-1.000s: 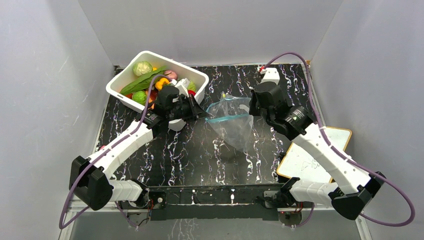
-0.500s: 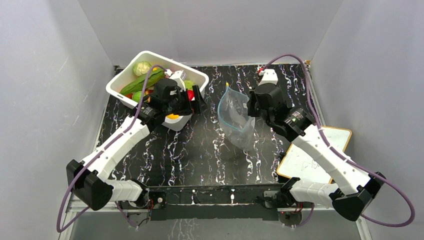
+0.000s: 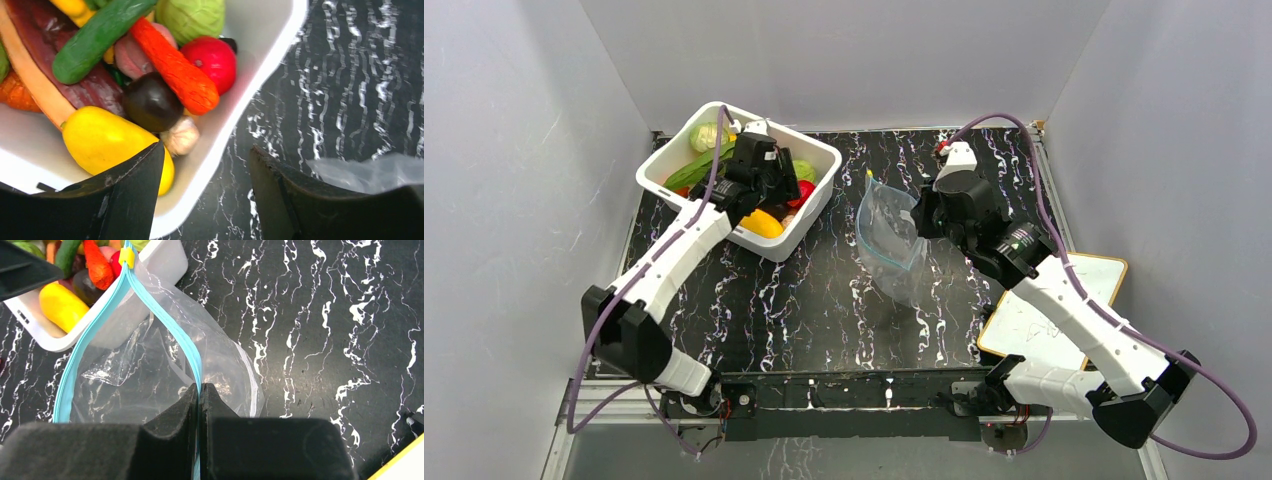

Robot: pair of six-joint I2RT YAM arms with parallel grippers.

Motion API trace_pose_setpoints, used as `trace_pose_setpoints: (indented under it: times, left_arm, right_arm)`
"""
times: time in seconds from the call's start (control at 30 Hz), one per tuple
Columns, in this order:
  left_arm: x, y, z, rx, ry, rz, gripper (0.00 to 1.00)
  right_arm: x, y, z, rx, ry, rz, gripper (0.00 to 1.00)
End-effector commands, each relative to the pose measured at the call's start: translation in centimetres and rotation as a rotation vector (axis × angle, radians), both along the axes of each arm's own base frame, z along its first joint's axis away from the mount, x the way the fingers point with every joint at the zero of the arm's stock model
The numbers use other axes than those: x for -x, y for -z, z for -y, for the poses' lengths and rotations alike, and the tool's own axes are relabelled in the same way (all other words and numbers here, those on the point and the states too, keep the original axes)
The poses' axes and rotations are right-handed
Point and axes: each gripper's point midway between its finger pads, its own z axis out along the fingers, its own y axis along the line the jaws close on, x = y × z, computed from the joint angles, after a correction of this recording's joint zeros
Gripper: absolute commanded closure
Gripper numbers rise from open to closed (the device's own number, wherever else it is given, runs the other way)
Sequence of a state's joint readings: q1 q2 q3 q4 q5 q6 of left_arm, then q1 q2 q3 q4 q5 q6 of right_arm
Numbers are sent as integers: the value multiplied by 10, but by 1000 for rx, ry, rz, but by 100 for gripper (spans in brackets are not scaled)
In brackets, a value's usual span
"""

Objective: Place the food in the zip-top bag and seal the zipper
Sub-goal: Pick up the fake vegetable from the bin.

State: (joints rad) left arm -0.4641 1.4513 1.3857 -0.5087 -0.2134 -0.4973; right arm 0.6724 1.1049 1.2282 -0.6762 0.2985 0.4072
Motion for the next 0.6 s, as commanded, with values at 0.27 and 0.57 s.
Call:
trace_pose_setpoints:
  times: [0.27, 0.57]
  left_arm:
    - [-49, 24, -12, 35, -179, 14, 48]
    - [-66, 56, 3, 52, -172, -47, 37]
  right_arm:
    - [4, -22, -15, -71, -98, 83, 100]
    - [7, -22, -14, -54, -118, 96, 100]
